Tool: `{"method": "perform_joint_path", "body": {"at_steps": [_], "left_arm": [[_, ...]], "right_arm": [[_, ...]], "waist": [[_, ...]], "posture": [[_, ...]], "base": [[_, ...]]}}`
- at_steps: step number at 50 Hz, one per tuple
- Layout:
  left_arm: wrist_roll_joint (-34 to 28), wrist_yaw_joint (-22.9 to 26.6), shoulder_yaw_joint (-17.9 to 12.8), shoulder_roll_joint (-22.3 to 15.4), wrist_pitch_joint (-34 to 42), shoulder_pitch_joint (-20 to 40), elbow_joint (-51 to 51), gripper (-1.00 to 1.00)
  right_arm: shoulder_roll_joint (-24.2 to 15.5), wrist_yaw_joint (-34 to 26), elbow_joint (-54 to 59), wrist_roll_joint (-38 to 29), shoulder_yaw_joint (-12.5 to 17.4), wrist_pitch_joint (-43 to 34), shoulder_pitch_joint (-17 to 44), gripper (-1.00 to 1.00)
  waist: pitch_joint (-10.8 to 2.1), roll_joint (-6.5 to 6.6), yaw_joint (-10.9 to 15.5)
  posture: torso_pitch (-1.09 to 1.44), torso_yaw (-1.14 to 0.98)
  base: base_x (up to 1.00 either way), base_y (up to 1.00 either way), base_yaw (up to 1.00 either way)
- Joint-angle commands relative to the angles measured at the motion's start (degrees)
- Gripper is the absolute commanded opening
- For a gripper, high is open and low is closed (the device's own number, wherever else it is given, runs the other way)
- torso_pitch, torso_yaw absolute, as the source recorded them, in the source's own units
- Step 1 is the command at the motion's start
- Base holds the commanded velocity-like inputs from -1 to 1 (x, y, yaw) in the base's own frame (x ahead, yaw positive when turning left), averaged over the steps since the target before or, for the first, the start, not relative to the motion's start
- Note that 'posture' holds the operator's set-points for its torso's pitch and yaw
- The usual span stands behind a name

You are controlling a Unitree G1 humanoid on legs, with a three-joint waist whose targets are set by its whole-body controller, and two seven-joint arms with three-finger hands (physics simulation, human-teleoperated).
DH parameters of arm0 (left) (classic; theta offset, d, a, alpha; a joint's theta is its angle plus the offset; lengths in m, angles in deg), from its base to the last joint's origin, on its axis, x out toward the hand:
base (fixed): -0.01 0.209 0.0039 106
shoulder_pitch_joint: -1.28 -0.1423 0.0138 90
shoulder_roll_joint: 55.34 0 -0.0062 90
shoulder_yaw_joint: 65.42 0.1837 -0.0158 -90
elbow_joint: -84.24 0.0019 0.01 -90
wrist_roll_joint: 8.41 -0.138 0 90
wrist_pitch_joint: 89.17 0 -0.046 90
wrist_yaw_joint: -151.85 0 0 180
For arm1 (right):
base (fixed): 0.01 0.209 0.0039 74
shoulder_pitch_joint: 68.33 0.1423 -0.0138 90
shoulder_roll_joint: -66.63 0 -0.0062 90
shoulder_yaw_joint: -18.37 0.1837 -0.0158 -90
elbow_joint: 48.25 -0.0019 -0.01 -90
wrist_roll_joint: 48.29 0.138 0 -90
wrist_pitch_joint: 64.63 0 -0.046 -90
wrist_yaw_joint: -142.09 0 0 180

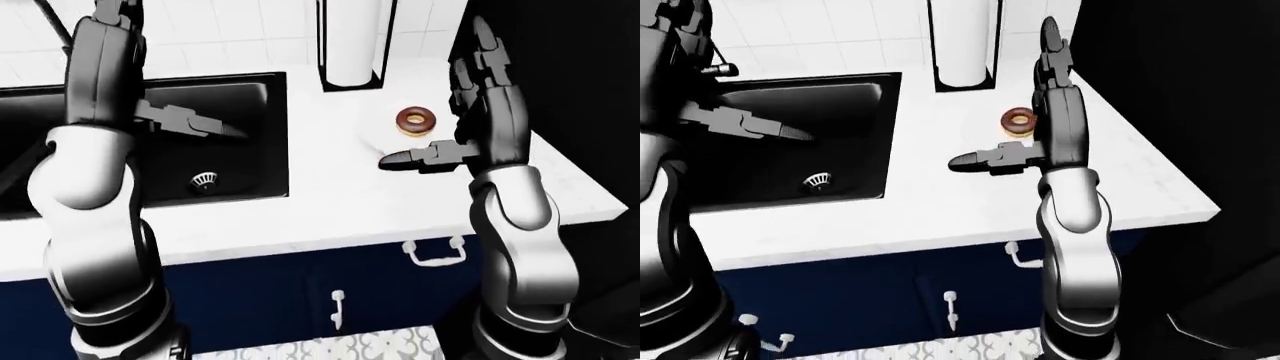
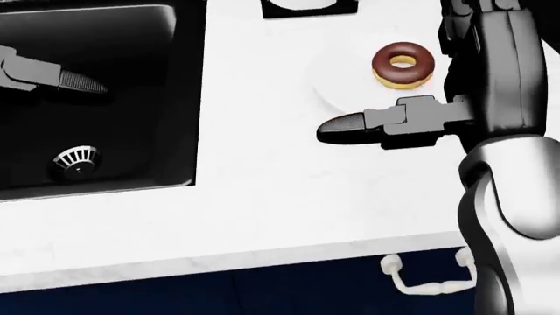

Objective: Place the pastries on the plates.

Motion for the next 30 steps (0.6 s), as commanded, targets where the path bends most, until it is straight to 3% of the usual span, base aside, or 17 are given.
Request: {"method": "perform_joint_path", "body": {"at_steps": [1,3,6,9,10,11,12,14,15,19,21,22,24,26,27,28,30], "left_arm": [[-0.88,-2.06,-1.31,-1.07,-1.86,1.42,-2.54,1.0],[-1.11,-2.23,-1.13,-1.06,-2.19,1.17,-2.35,1.0],[-1.26,-2.1,-1.32,-1.19,-2.29,0.92,-2.42,1.0],[-1.23,-2.05,-1.49,-1.28,-2.55,0.68,-2.22,1.0],[-1.21,-2.13,-1.49,-1.22,-2.6,0.69,-2.18,1.0],[-1.16,-2.16,-1.55,-1.24,-2.66,0.69,-2.18,1.0],[-1.26,-2.2,-1.57,-1.34,-2.65,0.63,-2.1,1.0],[-1.3,-2.11,-1.52,-1.38,-2.54,0.67,-2.24,1.0],[-1.32,-2.09,-1.53,-1.37,-2.49,0.65,-2.27,1.0],[-1.48,-2.02,-1.38,-1.43,-2.78,0.66,-1.85,1.0],[-1.43,-2.16,-1.57,-1.38,-3.21,0.61,-1.4,1.0],[-1.45,-2.1,-1.55,-1.42,-3.29,0.55,-1.38,1.0],[-1.44,-2.09,-1.65,-1.41,-3.13,0.56,-1.53,1.0],[-1.35,-2.1,-1.88,-1.52,-3.22,0.31,-1.5,1.0],[-1.24,-2.12,-1.99,-1.55,-3.23,0.31,-1.55,1.0],[-0.97,-2.22,-2.28,-1.62,-3.23,0.31,-1.46,1.0],[0.29,-2.75,-3.08,-1.61,-3.18,0.35,-1.13,1.0]], "right_arm": [[0.35,0.09,-3.13,0.95,-0.61,2.66,1.3,1.0],[0.34,0.33,-3.28,1.36,-0.43,2.83,1.31,1.0],[0.13,0.5,-3.36,1.41,-0.5,3.13,0.79,1.0],[-0.25,-0.07,-2.98,0.53,-0.9,3.72,0.59,1.0],[-0.47,-0.18,-2.28,-0.12,-1.07,4.5,0.31,1.0],[-0.47,-0.45,-2.18,-0.52,-1.23,4.6,0.18,1.0],[-0.55,-0.82,-2.21,-1.23,-1.61,5.08,-0.15,1.0],[0.31,-1.25,-2.95,-0.28,-0.8,5.27,0.0,1.0],[0.01,-1.28,-3.19,-0.65,-0.97,4.83,0.13,1.0],[-0.09,-1.35,-3.24,-0.44,-0.54,5.39,0.03,1.0],[-0.33,-0.96,-2.85,-0.95,-0.51,5.51,0.15,1.0],[-0.71,-0.99,-2.48,-1.71,-0.76,5.7,0.0,1.0],[-0.42,-0.86,-2.37,-1.44,-0.17,5.29,-0.05,1.0],[-0.51,-0.65,-2.25,-1.4,-0.17,5.38,0.01,1.0],[-0.5,-0.68,-2.28,-1.18,-0.01,5.27,0.09,1.0],[-0.7,-0.69,-2.27,-1.16,0.09,5.24,0.25,1.0],[-0.81,-0.85,-2.53,-0.88,0.04,5.07,0.55,1.0]], "waist": [[-1.51,0.02,0.73],[-0.89,0.81,1.22],[0.65,3.78,1.25],[0.13,9.61,1.44],[0.61,6.84,1.35],[0.4,7.27,1.15],[-0.09,6.74,1.38],[0.8,4.29,1.97],[1.01,4.91,2.19],[1.65,3.2,2.84],[2.04,1.61,2.99],[1.79,1.36,1.52],[0.75,-2.85,0.2],[1.68,-1.19,1.33],[0.99,-1.64,1.45],[0.37,-0.68,1.53],[0.61,0.58,2.0]], "posture": [[0.02,-0.12],[0.02,-0.12],[0.02,-0.12],[0.02,-0.12],[0.02,-0.12],[0.02,-0.12],[0.02,-0.12],[0.02,-0.12],[0.02,-0.12],[0.02,-0.12],[0.02,-0.12],[0.02,-0.12],[0.02,-0.12],[0.02,-0.12],[0.02,-0.12],[0.02,-0.12],[0.02,-0.12]], "base": [[-0.43,0.38,0.0],[-0.38,0.36,0.0],[-0.25,0.33,0.0],[-0.22,0.3,0.0],[-0.2,0.27,0.0],[-0.2,0.27,0.0],[-0.09,0.32,0.0],[-0.02,0.18,0.21],[0.0,0.0,0.72],[0.0,0.0,0.73],[0.0,0.0,0.75],[0.0,0.39,0.0],[0.0,0.14,0.0],[0.0,0.14,0.0],[0.0,0.14,0.0],[0.0,0.16,0.0],[0.0,0.21,0.0]]}}
